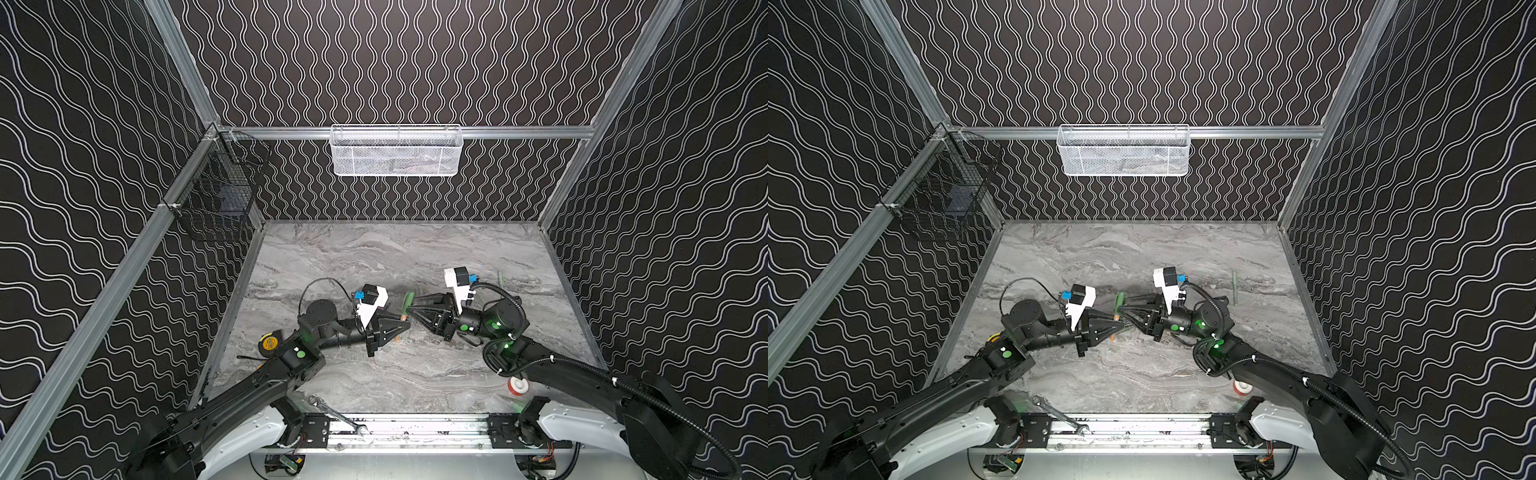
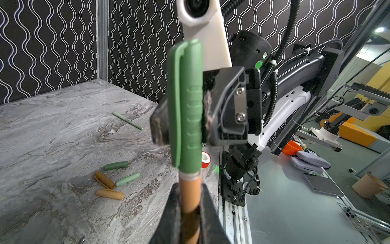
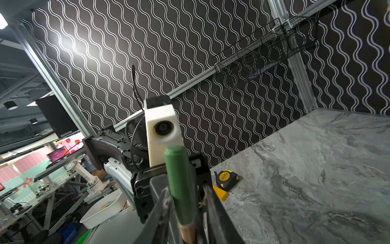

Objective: Insert the pens into the pen caps
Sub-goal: 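Press the green cap down the tan pen while the left gripper holds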

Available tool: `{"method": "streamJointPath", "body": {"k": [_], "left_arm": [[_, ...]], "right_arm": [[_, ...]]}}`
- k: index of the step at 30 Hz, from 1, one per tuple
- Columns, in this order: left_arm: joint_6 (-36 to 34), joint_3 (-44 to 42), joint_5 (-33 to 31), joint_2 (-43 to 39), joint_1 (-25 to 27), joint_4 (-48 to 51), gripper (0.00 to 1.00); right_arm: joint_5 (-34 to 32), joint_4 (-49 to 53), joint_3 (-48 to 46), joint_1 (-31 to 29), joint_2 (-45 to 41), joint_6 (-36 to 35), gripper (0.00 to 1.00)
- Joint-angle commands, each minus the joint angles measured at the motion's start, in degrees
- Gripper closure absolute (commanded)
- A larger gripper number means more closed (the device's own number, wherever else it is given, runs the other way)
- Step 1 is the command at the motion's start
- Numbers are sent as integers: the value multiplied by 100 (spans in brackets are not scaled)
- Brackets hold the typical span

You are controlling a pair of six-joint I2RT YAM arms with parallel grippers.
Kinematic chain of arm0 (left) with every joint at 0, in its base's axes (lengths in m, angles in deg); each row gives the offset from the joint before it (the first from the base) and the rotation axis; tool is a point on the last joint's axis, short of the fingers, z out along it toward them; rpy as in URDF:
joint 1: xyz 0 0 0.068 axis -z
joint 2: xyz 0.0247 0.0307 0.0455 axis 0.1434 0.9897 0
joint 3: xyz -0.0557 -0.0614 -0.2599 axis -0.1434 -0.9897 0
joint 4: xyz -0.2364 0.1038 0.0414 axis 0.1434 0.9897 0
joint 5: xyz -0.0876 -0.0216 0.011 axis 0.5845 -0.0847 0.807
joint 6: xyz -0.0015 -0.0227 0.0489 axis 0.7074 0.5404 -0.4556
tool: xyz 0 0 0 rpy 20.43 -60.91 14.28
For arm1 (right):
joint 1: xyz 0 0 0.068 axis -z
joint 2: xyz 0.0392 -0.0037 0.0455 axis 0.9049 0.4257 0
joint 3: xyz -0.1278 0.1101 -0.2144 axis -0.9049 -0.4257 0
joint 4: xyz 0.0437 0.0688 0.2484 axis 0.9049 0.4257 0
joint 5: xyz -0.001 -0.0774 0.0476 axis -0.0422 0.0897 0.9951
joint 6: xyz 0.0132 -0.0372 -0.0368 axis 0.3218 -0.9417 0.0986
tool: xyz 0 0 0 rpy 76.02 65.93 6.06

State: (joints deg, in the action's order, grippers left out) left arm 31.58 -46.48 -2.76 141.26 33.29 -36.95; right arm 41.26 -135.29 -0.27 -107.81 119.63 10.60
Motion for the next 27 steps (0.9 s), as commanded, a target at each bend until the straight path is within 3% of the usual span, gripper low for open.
{"method": "streamJointPath", "body": {"k": [1,6,11,22,27], "left_arm": [[-78,28,113,42,-12,-203,100],[-120,0,62,-35,-14,-123,100],[-143,-25,26,-69,-9,-88,100],[-262,16,-269,-98,-14,16,100],[-278,60,-419,-106,-13,23,100]], "right_arm": [[-134,600,294,-7,-72,-338,64],[-281,1085,589,-3,-84,-497,52],[-240,1505,909,2,19,-658,51],[-40,1694,895,-39,59,-560,83],[-100,2034,956,-165,62,-635,92]]}}
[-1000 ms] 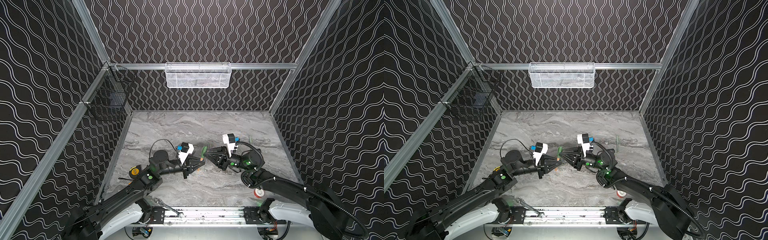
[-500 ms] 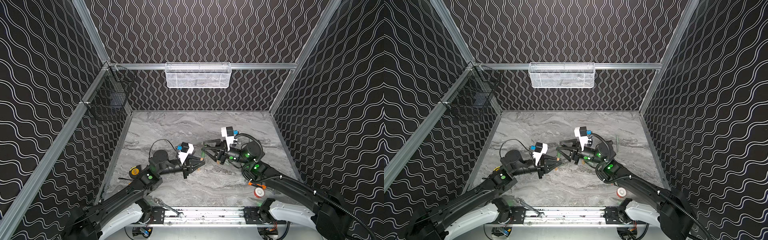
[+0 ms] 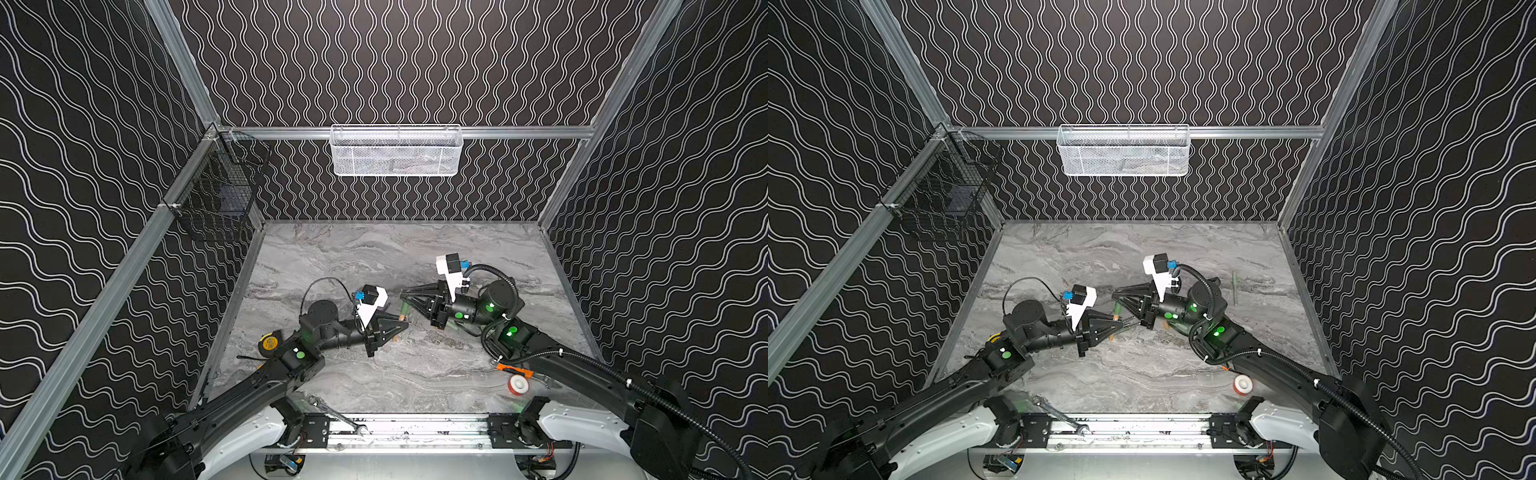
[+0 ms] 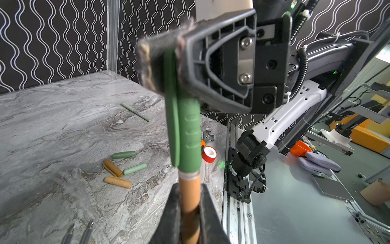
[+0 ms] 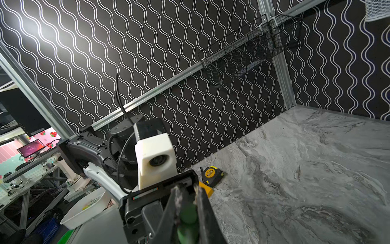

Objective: Insert the pens into the pen caps
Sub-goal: 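Press the green cap down the tan pen while the left gripper holds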

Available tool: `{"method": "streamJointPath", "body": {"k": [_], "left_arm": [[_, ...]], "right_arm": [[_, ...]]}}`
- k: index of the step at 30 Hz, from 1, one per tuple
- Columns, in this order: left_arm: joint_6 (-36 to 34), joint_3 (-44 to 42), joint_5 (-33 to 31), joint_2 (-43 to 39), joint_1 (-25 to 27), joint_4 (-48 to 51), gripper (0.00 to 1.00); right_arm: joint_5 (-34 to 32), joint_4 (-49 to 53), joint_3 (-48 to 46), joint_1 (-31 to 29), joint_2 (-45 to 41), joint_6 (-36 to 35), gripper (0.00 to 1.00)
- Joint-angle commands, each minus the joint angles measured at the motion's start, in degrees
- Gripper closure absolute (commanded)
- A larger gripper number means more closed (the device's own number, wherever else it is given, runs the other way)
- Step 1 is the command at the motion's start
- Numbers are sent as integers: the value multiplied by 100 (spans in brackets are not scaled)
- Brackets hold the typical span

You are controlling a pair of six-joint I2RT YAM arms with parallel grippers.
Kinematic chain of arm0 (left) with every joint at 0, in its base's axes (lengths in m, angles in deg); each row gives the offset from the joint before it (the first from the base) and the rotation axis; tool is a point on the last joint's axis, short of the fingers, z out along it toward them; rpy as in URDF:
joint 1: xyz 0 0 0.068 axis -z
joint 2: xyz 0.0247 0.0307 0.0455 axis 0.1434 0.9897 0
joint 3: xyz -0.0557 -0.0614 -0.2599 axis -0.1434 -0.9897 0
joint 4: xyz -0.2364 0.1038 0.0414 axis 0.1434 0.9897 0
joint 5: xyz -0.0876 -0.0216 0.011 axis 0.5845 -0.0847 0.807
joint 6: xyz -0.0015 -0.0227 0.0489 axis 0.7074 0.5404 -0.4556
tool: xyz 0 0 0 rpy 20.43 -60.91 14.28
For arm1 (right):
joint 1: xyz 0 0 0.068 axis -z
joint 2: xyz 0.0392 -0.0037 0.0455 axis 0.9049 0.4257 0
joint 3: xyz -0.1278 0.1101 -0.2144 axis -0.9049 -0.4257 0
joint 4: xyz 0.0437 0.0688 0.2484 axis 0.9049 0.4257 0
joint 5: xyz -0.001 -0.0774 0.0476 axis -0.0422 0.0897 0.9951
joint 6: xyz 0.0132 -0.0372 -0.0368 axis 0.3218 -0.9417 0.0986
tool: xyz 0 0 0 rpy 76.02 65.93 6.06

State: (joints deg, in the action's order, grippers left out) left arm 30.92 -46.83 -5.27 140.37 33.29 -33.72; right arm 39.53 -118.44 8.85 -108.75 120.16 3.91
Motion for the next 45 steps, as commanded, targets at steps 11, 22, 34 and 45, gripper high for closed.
{"method": "streamJointPath", "body": {"k": [11,22,34,45], "left_arm": [[-655,675,-945,-10,-14,-115,100],[-930,1078,-1981,-19,-14,-353,100],[-1158,1399,-1926,-137,-9,-182,100],[-826,1951,540,-262,-221,52,100]], "right_arm": [[-1244,1382,144,-532,10,474,100],[-3469,2583,441,-1376,232,1064,100],[-2893,2331,513,-1679,550,741,100],[-571,1244,-102,-1436,282,20,100]]}}
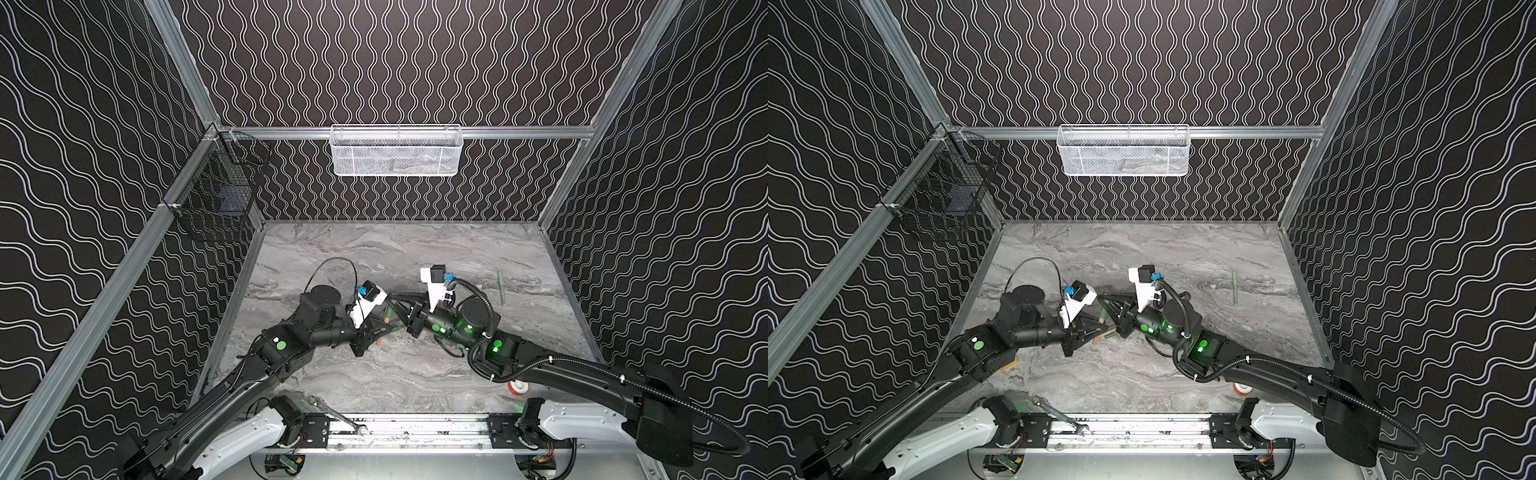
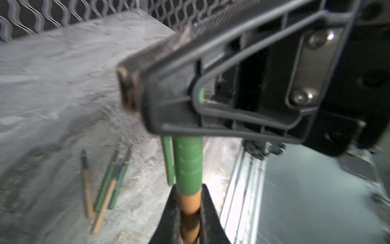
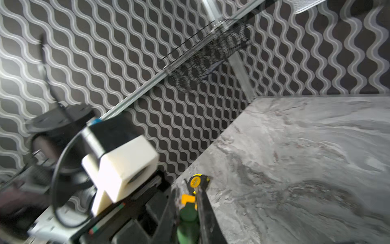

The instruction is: Insert the pens into the pen caps

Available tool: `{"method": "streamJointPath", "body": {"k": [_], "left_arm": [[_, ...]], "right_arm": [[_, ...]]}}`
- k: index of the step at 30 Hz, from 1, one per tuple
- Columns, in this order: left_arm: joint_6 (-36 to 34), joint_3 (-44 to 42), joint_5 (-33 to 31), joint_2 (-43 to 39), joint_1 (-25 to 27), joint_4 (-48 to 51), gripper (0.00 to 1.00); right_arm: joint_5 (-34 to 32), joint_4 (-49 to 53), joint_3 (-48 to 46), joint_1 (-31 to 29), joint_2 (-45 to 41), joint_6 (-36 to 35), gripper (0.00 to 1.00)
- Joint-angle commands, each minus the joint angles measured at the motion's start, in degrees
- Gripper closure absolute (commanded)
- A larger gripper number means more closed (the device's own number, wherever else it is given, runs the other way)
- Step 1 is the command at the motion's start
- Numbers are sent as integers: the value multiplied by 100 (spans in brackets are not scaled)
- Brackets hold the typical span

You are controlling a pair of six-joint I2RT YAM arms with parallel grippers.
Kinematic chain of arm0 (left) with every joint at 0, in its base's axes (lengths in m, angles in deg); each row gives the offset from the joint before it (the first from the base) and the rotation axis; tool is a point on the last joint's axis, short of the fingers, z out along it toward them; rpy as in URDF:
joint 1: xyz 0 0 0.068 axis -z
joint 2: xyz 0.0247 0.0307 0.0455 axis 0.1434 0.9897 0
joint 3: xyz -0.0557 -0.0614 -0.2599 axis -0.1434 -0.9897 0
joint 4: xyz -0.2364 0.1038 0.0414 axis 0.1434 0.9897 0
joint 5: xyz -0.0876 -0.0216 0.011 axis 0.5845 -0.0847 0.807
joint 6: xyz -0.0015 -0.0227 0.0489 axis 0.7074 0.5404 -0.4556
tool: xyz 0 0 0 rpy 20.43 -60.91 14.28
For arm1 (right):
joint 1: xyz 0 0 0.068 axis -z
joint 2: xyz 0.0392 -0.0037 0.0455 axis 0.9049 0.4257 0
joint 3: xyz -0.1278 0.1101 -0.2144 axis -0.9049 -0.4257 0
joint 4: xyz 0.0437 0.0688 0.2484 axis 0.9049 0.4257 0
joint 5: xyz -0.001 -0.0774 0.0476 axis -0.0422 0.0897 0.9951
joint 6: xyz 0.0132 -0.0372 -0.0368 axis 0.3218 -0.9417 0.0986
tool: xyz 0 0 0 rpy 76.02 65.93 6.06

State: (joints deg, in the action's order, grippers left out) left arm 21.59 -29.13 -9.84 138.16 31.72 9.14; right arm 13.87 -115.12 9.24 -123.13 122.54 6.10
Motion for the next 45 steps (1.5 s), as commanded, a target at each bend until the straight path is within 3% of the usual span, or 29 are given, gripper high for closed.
{"method": "streamJointPath", "body": {"k": [1,11,17,24,32,37,41,45], "left_arm": [[184,185,1132,-60,-97,-4280,100],[468,110,1429,-161,-191,-4674,100],[343,12,907,-371,-191,-4674,100],[284,-321,-87,-528,-190,-5005,100],[285,-278,-31,-401,-186,-4827,100],[253,-349,-36,-511,-189,-4690,100],[244,-343,52,-510,-188,-4571,89],[257,-383,94,-521,-184,-4429,68]], "right_arm": [[2157,897,-174,44,39,-218,100],[2771,1336,-119,88,39,-728,100],[2250,1382,-147,98,5,-461,100],[1016,1891,128,3,160,419,100],[246,1967,192,-23,75,866,100],[481,1875,283,372,0,1047,100],[615,1642,245,690,13,1302,100],[835,1323,170,1187,48,1591,100]]}}
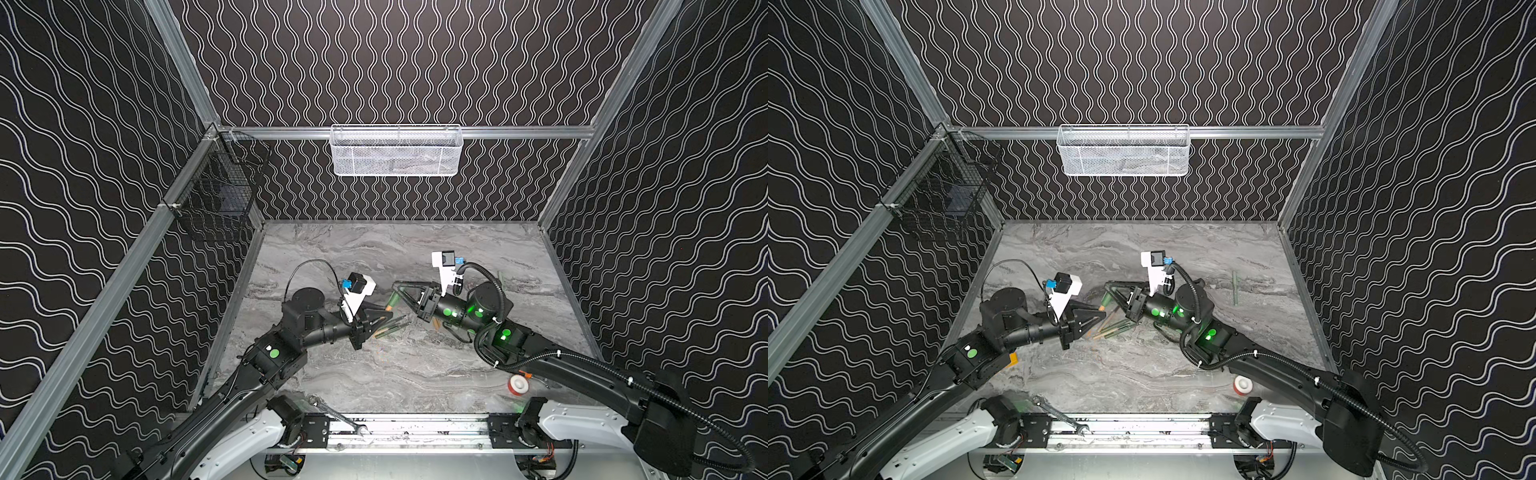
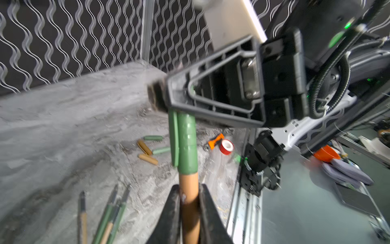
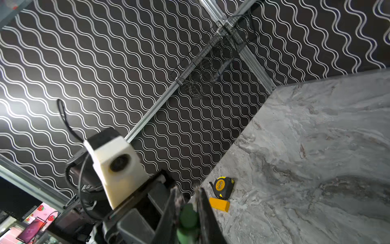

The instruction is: Insert the pens into the pen caps

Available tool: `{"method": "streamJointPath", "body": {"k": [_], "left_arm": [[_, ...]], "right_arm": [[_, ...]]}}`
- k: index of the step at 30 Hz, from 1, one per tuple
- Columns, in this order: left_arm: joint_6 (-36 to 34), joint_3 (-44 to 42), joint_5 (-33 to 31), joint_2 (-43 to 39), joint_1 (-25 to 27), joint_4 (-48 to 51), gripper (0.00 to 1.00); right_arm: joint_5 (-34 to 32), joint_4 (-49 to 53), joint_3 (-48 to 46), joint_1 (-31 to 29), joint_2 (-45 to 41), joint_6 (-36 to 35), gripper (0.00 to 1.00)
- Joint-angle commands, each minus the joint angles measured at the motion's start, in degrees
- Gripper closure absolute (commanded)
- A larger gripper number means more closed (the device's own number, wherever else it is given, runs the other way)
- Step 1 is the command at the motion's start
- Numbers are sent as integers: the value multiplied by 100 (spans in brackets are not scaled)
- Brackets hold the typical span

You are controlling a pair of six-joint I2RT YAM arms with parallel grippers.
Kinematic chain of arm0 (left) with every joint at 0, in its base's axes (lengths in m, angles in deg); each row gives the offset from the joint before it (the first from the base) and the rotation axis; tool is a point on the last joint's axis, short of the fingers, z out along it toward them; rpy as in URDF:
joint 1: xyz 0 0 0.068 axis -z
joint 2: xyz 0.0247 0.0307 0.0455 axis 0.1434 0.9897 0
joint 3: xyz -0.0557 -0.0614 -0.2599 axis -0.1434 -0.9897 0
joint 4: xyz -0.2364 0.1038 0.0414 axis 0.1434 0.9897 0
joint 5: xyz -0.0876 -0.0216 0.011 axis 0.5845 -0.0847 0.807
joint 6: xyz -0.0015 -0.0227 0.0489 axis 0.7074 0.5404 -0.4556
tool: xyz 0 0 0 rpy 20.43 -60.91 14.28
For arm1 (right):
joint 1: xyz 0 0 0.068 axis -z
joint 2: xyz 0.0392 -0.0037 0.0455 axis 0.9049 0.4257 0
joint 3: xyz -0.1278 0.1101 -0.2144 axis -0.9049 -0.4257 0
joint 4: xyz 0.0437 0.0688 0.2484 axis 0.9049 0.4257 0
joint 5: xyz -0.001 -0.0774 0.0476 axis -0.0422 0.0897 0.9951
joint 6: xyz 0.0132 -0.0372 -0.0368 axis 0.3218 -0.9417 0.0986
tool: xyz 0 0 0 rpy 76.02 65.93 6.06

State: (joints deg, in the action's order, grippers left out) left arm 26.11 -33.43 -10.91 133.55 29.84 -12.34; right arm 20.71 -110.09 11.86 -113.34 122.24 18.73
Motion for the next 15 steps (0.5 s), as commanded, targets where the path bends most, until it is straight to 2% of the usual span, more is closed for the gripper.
{"method": "streamJointPath", "body": {"k": [1,2,3,4,5,10,15], "left_arm": [[-186,18,199,-73,-3,-2269,62],[-182,-12,183,-98,2,-2237,54],[-177,-47,166,-128,-2,-2193,41],[-187,-64,155,-155,-4,-2142,25],[-223,-84,117,-203,4,-2046,2],[-395,-230,-193,-533,-3,-1547,1],[-541,-252,-447,-842,-2,-932,1]], "right_arm": [[195,796,-88,329,87,338,100],[258,787,-80,447,95,335,100],[304,810,-63,540,95,308,100],[336,843,-53,632,96,287,100],[391,866,-48,723,96,261,100],[821,1236,-6,1357,194,3,100],[1216,2564,473,2305,625,-1017,100]]}}
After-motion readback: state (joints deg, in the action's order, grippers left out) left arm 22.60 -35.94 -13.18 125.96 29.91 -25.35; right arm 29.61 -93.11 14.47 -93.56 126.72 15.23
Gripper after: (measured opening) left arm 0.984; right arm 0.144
